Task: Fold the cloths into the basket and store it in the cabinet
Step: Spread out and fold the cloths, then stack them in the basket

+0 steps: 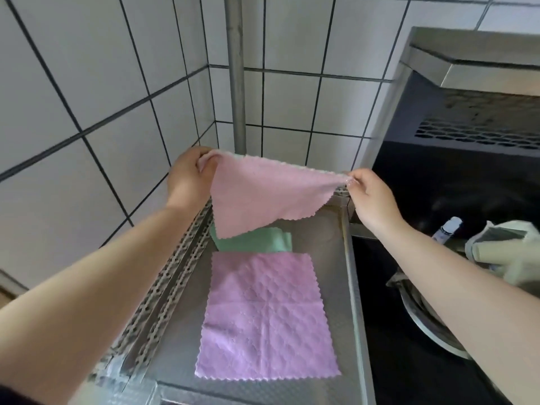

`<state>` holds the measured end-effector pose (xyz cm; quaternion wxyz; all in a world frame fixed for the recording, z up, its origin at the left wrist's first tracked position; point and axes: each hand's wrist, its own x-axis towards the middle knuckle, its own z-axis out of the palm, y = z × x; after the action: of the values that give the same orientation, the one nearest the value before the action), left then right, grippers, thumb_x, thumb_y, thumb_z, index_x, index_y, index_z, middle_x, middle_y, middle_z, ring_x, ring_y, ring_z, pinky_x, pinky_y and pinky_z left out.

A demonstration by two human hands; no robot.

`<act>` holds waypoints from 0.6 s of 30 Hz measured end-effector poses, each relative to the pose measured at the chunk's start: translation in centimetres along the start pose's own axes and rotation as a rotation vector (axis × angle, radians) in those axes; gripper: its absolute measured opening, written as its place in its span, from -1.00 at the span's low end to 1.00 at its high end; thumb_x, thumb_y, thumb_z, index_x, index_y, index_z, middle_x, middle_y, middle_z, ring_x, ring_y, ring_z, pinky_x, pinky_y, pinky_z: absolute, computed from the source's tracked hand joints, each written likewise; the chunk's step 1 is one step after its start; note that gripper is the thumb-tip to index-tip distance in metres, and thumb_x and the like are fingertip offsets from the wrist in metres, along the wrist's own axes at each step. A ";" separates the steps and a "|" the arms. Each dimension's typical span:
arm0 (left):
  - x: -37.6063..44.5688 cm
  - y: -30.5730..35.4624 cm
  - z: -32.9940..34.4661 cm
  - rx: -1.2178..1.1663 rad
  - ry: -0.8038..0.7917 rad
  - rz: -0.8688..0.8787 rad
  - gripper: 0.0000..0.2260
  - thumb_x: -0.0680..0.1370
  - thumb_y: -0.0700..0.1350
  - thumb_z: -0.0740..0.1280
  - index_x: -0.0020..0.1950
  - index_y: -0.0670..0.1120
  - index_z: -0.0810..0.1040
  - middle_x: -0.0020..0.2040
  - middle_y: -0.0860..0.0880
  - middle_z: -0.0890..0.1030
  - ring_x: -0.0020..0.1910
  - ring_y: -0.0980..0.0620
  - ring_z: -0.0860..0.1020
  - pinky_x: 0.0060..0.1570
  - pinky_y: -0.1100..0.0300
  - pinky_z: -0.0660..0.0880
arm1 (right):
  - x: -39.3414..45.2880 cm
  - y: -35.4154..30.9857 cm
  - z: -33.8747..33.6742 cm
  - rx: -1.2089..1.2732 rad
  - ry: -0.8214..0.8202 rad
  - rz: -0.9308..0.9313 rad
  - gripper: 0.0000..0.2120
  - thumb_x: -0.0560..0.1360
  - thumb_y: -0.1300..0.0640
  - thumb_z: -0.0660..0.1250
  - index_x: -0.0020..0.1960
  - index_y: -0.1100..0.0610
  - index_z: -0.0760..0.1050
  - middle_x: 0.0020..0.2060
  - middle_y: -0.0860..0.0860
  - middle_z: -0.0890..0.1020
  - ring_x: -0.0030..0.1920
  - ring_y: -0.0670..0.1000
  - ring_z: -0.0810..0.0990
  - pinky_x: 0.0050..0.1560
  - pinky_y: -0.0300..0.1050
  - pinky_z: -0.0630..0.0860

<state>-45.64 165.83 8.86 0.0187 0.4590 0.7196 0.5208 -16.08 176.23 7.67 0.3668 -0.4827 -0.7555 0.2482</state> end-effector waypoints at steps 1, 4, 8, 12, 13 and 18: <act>-1.0 0.2 -0.5 -0.002 -0.008 0.008 -0.88 0.55 -0.04 0.23 -0.01 0.06 0.55 -0.10 0.09 0.57 -0.12 0.09 0.50 -0.21 0.27 0.39 | -0.9 0.1 -0.3 0.010 -0.005 0.002 -0.82 0.60 0.09 0.14 0.13 0.06 0.47 -0.03 -0.13 0.52 -0.03 -0.11 0.48 -0.16 -0.37 0.33; -5.2 0.6 -1.6 -0.009 -0.030 0.036 -0.91 0.56 -0.08 0.27 0.00 -0.01 0.54 -0.10 0.08 0.57 -0.11 0.09 0.50 -0.23 0.32 0.38 | -4.8 0.9 -1.4 0.051 -0.055 0.014 -0.77 0.60 0.10 0.15 0.21 0.06 0.47 0.07 -0.16 0.50 0.09 -0.13 0.45 0.03 -0.24 0.35; -11.7 0.6 -2.5 -0.076 -0.048 -0.022 -0.93 0.56 -0.14 0.28 -0.04 0.04 0.51 -0.16 0.23 0.55 -0.18 0.32 0.49 -0.18 0.40 0.38 | -10.3 2.9 -2.2 0.098 -0.156 0.017 -0.80 0.60 0.07 0.15 0.17 -0.03 0.47 0.09 -0.27 0.51 0.09 -0.22 0.47 0.00 -0.35 0.34; -19.2 0.5 -3.1 -0.087 -0.080 -0.077 -0.80 0.56 -0.15 0.29 -0.14 0.17 0.48 -0.19 0.18 0.58 -0.25 0.37 0.49 -0.29 0.51 0.36 | -16.6 5.5 -2.5 0.167 -0.215 0.060 -0.84 0.57 0.12 0.17 -0.09 -0.11 0.44 -0.17 -0.17 0.56 -0.13 -0.26 0.49 -0.14 -0.27 0.39; -20.7 0.3 -3.3 -0.085 -0.096 -0.095 -0.79 0.56 -0.15 0.30 -0.15 0.18 0.48 -0.19 0.16 0.59 -0.24 0.35 0.50 -0.29 0.49 0.37 | -17.9 6.1 -2.4 0.182 -0.232 0.073 -0.82 0.56 0.14 0.17 -0.12 -0.11 0.44 -0.19 -0.14 0.55 -0.17 -0.25 0.48 -0.15 -0.26 0.39; -27.8 -1.8 -3.7 0.001 -0.162 -0.177 -0.82 0.53 -0.16 0.34 -0.13 0.15 0.51 -0.21 0.17 0.62 -0.17 0.39 0.52 -0.25 0.56 0.35 | -22.5 8.4 -1.6 0.194 -0.351 0.159 -0.76 0.55 0.19 0.17 -0.15 -0.14 0.44 -0.23 -0.14 0.55 -0.21 -0.32 0.48 -0.26 -0.49 0.33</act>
<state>-32.61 144.15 -3.38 0.1224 0.4342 0.7538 0.4779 -4.21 159.23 -4.53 0.2536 -0.4527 -0.7398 0.4283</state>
